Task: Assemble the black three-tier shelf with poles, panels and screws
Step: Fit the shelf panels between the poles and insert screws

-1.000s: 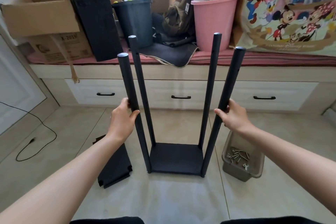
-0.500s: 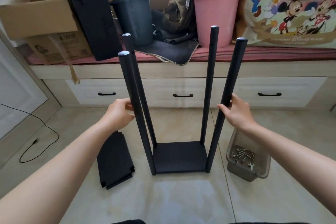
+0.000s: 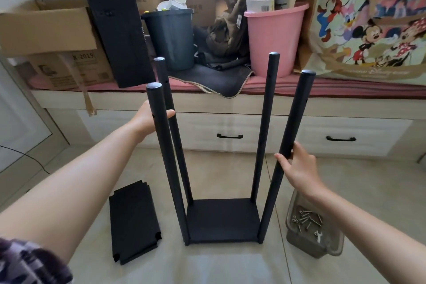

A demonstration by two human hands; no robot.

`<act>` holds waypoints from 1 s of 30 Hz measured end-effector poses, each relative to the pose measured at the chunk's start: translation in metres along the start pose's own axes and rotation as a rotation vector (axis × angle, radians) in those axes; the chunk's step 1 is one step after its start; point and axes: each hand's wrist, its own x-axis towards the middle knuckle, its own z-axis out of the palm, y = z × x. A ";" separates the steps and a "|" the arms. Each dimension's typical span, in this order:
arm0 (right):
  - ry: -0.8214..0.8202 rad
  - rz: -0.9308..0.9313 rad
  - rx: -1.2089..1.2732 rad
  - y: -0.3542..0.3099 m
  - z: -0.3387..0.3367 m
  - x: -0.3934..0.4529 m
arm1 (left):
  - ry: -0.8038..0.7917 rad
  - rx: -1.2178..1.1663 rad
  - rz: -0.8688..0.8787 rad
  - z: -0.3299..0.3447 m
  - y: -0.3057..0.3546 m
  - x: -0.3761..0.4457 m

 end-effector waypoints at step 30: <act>-0.101 0.146 -0.068 -0.013 0.006 -0.018 | 0.013 -0.160 -0.106 0.016 -0.013 -0.002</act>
